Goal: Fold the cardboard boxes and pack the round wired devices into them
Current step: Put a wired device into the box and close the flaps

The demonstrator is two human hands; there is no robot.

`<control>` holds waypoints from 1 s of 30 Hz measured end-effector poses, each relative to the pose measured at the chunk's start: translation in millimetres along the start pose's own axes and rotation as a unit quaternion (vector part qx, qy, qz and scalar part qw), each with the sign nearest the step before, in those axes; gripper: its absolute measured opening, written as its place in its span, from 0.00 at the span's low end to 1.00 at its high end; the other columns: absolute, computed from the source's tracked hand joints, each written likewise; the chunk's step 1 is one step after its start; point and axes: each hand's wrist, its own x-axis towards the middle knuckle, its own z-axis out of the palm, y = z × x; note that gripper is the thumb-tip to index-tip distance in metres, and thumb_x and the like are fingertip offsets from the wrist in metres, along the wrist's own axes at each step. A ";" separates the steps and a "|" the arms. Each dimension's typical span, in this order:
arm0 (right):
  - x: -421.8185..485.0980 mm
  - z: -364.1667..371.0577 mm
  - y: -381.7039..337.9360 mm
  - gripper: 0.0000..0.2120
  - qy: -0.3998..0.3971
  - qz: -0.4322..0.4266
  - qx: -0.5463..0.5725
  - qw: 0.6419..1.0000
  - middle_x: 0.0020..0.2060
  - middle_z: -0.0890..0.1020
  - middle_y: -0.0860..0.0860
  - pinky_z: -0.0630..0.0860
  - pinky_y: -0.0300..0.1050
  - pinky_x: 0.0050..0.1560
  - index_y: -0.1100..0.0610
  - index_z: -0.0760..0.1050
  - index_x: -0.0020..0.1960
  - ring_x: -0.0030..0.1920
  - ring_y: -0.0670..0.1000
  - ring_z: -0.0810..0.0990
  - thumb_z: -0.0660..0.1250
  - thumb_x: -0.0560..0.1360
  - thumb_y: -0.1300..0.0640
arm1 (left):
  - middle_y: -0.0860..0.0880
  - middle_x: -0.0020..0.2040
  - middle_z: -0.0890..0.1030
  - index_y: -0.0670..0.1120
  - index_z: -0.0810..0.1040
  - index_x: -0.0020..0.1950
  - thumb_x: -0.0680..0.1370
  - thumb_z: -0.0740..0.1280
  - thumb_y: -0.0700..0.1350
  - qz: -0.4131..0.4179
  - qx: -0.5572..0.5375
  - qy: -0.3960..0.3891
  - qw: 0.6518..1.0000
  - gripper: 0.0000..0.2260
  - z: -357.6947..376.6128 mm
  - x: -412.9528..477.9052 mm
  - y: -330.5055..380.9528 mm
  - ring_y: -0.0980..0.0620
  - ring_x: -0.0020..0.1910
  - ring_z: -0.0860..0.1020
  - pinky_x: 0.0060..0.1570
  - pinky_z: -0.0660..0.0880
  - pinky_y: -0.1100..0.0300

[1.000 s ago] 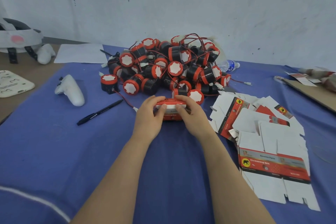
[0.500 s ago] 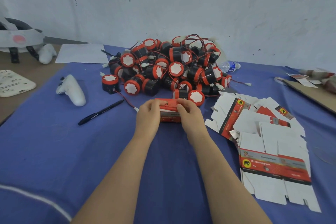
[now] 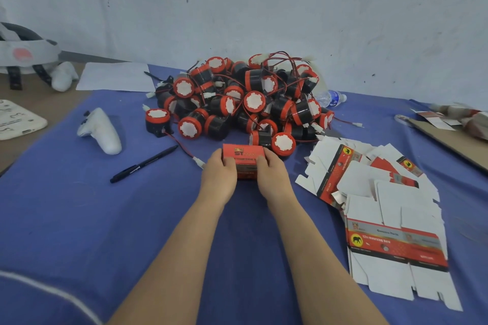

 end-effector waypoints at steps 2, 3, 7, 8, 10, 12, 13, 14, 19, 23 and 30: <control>-1.1 0.6 -2.8 0.18 0.004 -0.001 0.041 0.999 0.58 0.77 0.46 0.69 0.29 0.46 0.51 0.68 0.71 0.55 0.44 0.75 0.54 0.82 0.58 | 0.56 0.49 0.77 0.52 0.72 0.64 0.83 0.53 0.43 0.008 -0.041 0.000 0.999 0.13 -0.6 -1.7 1.7 0.63 0.43 0.72 0.39 0.68 0.69; -1.8 1.3 -5.6 0.19 0.005 -0.007 0.076 0.997 0.62 0.75 0.46 0.70 0.31 0.50 0.49 0.65 0.72 0.58 0.44 0.74 0.55 0.82 0.56 | 0.56 0.53 0.77 0.55 0.71 0.66 0.83 0.53 0.45 0.017 -0.066 -0.005 0.998 0.14 -1.1 -2.5 3.3 0.65 0.46 0.72 0.41 0.68 0.71; -3.5 2.3 -18.5 0.19 0.008 -0.068 0.214 0.975 0.61 0.78 0.47 0.77 0.43 0.57 0.45 0.62 0.73 0.61 0.48 0.78 0.57 0.82 0.53 | 0.54 0.68 0.74 0.61 0.62 0.74 0.83 0.55 0.54 0.058 -0.184 -0.039 0.980 0.19 -0.9 -5.8 11.1 0.57 0.64 0.74 0.65 0.71 0.59; -6.0 1.7 -22.5 0.19 0.018 -0.081 0.211 0.974 0.58 0.79 0.45 0.79 0.41 0.54 0.46 0.63 0.72 0.58 0.47 0.79 0.58 0.82 0.54 | 0.52 0.67 0.75 0.60 0.63 0.74 0.83 0.56 0.52 0.062 -0.198 -0.029 0.978 0.19 -2.4 -7.2 13.2 0.53 0.65 0.75 0.66 0.72 0.53; -12.4 -2.2 -29.7 0.18 0.038 -0.087 0.185 0.978 0.57 0.79 0.48 0.79 0.43 0.55 0.48 0.63 0.71 0.57 0.49 0.79 0.58 0.82 0.56 | 0.50 0.63 0.78 0.56 0.66 0.73 0.83 0.58 0.48 0.072 -0.213 -0.017 0.974 0.18 -6.0 -10.5 17.7 0.53 0.61 0.78 0.62 0.76 0.54; -20.4 -14.8 -38.8 0.19 0.055 -0.071 0.181 0.979 0.60 0.78 0.53 0.77 0.50 0.59 0.50 0.63 0.72 0.59 0.52 0.79 0.58 0.82 0.56 | 0.50 0.60 0.80 0.52 0.68 0.73 0.83 0.59 0.44 0.083 -0.225 -0.036 0.970 0.18 -2.3 -15.8 30.0 0.55 0.57 0.80 0.57 0.78 0.60; -24.3 -25.3 -44.5 0.19 0.068 -0.061 0.192 0.977 0.60 0.78 0.55 0.77 0.51 0.60 0.51 0.63 0.72 0.59 0.52 0.79 0.58 0.82 0.56 | 0.50 0.59 0.81 0.52 0.69 0.72 0.83 0.59 0.43 0.088 -0.226 -0.047 0.969 0.17 4.1 -19.9 41.0 0.55 0.56 0.80 0.56 0.78 0.60; -29.8 -38.6 -50.7 0.20 0.088 -0.053 0.204 0.974 0.60 0.78 0.55 0.77 0.52 0.60 0.52 0.63 0.72 0.59 0.53 0.79 0.59 0.82 0.56 | 0.50 0.58 0.81 0.51 0.70 0.71 0.83 0.59 0.42 0.091 -0.229 -0.058 0.967 0.17 13.4 -25.4 53.7 0.55 0.55 0.80 0.54 0.78 0.60; -80.2 -161.6 -82.1 0.15 0.289 -0.083 0.165 0.939 0.60 0.79 0.56 0.75 0.55 0.62 0.57 0.69 0.67 0.57 0.53 0.79 0.59 0.81 0.54 | 0.45 0.54 0.81 0.46 0.72 0.69 0.83 0.58 0.42 0.104 -0.254 -0.184 0.944 0.14 115.0 -87.9 133.2 0.53 0.46 0.81 0.46 0.78 0.61; -160.3 -300.3 -96.0 0.15 0.489 -0.079 0.019 0.869 0.59 0.79 0.57 0.71 0.49 0.62 0.61 0.71 0.65 0.59 0.54 0.77 0.57 0.82 0.56 | 0.45 0.60 0.79 0.46 0.73 0.66 0.84 0.55 0.46 0.132 -0.193 -0.350 0.907 0.14 220.9 -199.6 193.4 0.47 0.58 0.78 0.58 0.73 0.53; -293.4 -422.8 -89.7 0.27 0.692 0.119 -0.234 0.672 0.78 0.51 0.56 0.43 0.57 0.75 0.55 0.55 0.77 0.77 0.57 0.43 0.56 0.79 0.57 | 0.56 0.49 0.78 0.54 0.78 0.51 0.84 0.49 0.56 0.183 -0.081 -0.597 0.777 0.18 288.9 -367.1 219.5 0.64 0.46 0.72 0.55 0.62 0.63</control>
